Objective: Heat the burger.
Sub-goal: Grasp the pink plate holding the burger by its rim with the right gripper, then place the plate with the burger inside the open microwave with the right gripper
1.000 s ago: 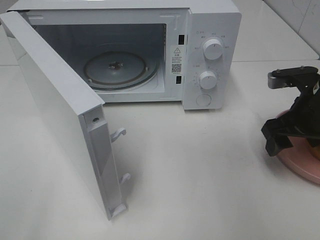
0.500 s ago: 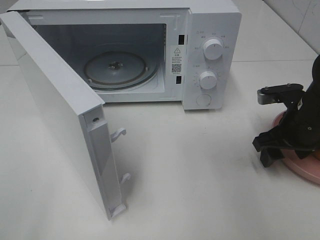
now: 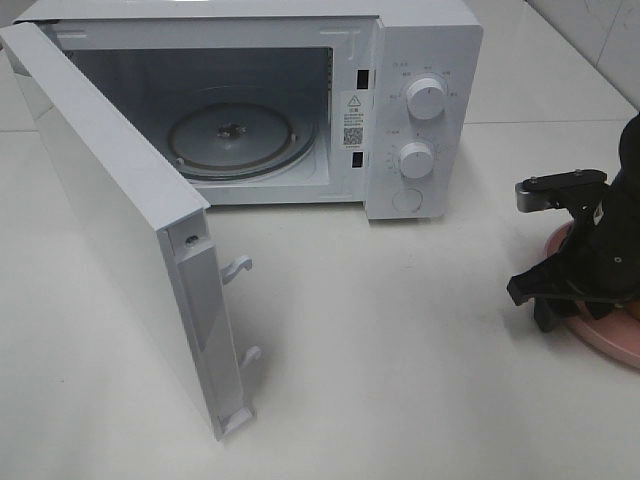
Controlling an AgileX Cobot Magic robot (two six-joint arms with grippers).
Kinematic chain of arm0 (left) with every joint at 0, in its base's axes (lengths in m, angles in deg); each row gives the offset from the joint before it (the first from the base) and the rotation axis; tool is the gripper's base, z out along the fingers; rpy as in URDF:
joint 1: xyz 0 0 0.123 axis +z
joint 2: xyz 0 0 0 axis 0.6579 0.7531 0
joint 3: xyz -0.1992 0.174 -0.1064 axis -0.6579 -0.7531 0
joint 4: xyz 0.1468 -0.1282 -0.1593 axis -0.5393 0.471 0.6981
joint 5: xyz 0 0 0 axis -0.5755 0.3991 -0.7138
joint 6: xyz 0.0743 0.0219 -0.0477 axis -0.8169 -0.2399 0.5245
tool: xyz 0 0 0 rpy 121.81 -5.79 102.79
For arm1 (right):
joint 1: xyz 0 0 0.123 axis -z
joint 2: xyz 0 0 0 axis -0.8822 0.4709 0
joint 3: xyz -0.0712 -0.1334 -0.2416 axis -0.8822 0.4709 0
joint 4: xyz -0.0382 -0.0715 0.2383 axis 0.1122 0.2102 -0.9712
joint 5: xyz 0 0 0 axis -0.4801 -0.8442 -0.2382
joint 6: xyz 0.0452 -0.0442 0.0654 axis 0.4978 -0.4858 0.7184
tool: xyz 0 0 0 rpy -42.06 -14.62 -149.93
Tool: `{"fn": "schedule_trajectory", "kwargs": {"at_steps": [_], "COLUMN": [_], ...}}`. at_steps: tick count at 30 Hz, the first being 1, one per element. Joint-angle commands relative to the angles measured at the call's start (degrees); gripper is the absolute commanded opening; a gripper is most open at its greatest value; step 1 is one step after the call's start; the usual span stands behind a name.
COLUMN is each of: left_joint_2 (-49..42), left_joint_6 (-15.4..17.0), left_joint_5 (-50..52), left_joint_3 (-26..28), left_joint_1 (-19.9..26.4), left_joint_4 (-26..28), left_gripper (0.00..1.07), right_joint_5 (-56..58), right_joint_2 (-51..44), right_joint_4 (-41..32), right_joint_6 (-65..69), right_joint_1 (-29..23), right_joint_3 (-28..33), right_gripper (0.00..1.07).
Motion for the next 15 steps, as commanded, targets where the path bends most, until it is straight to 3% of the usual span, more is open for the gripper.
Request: {"fn": "schedule_trajectory", "kwargs": {"at_steps": [1, 3, 6, 8, 15], "left_joint_2": [-0.17, -0.17, -0.17, -0.17, -0.17], "left_joint_6": [0.29, 0.29, 0.29, 0.29, 0.29], "left_joint_5": [-0.11, -0.11, -0.11, -0.11, -0.11], "left_joint_3": [-0.06, -0.06, -0.06, -0.06, -0.06], "left_joint_1": [-0.29, -0.29, -0.29, -0.29, -0.29], "left_joint_4": [0.29, 0.29, 0.29, 0.29, 0.29], "left_gripper": [0.98, 0.98, 0.98, 0.98, 0.98], "right_joint_5": [0.00, 0.00, 0.00, 0.00, 0.00], "right_joint_2": [0.11, 0.17, 0.34, 0.97, 1.66], "right_joint_4": [0.34, 0.34, 0.46, 0.46, 0.46], "right_joint_6": [0.80, 0.80, 0.80, 0.80, 0.80], "right_joint_1": [0.00, 0.00, 0.00, 0.00, 0.00], "right_joint_3": [-0.06, -0.06, -0.06, 0.00, -0.06], "right_gripper": [0.45, 0.21, 0.15, 0.00, 0.00]}}
